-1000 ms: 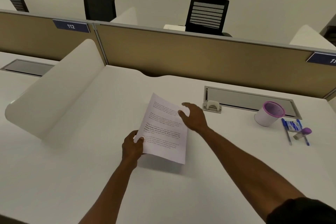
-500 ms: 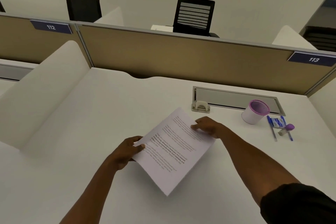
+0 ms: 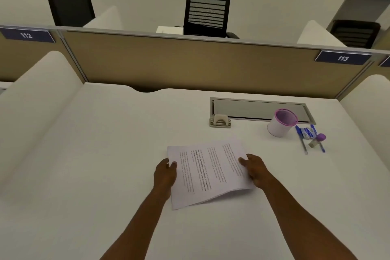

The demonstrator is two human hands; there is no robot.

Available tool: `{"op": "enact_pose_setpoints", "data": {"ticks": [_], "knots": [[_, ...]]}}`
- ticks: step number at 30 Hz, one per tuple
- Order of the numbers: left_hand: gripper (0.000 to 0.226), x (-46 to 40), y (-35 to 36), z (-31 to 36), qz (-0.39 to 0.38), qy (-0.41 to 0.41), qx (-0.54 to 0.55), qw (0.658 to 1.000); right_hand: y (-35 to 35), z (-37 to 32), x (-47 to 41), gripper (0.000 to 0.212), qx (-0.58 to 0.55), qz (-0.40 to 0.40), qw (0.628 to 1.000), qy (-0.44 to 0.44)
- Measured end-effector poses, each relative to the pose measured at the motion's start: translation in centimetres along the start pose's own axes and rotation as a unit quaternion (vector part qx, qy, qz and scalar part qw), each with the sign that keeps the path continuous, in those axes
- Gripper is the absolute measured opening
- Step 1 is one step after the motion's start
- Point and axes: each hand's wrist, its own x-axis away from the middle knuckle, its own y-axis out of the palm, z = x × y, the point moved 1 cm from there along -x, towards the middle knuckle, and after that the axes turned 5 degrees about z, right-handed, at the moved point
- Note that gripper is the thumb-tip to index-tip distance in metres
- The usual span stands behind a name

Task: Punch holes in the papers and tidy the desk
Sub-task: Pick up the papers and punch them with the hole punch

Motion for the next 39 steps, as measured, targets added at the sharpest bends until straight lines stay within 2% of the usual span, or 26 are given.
{"op": "enact_pose_setpoints", "data": {"ticks": [2,4,5,7,11,12,16,20,39], "knots": [[0.033,0.6,1.1,0.1,0.031,0.044,-0.077,0.996,0.0,0.1,0.3,0.031,0.088,0.017,0.995,-0.031],[0.041,1.0,1.8,0.4,0.064,0.068,-0.097,0.991,0.0,-0.4,0.7,0.032,0.202,0.045,0.977,-0.059],[0.043,1.1,2.0,0.7,0.08,0.088,-0.103,0.988,-0.1,-0.6,0.7,0.029,0.236,0.057,0.968,-0.071],[0.044,1.1,2.4,1.2,0.097,0.139,-0.121,0.978,-0.1,-0.8,0.6,0.037,0.258,0.086,0.958,-0.093],[0.043,0.5,3.3,2.0,0.105,0.169,-0.113,0.974,-0.6,-0.9,0.5,0.025,0.208,0.12,0.965,-0.105],[0.044,0.3,3.5,2.3,0.103,0.162,-0.1,0.976,-0.8,-0.9,0.3,0.028,0.187,0.126,0.969,-0.103],[0.05,-1.0,4.6,3.7,0.099,0.112,-0.07,0.986,-2.1,-1.3,-0.9,0.024,0.088,0.116,0.987,-0.061],[0.046,-2.4,6.0,5.0,0.081,0.121,-0.069,0.987,-3.2,-2.0,-2.5,0.021,0.018,0.096,0.995,-0.023],[0.043,-5.1,8.7,5.5,0.055,0.111,-0.112,0.986,-4.4,-2.5,-5.7,0.017,0.015,0.098,0.995,-0.015]]}}
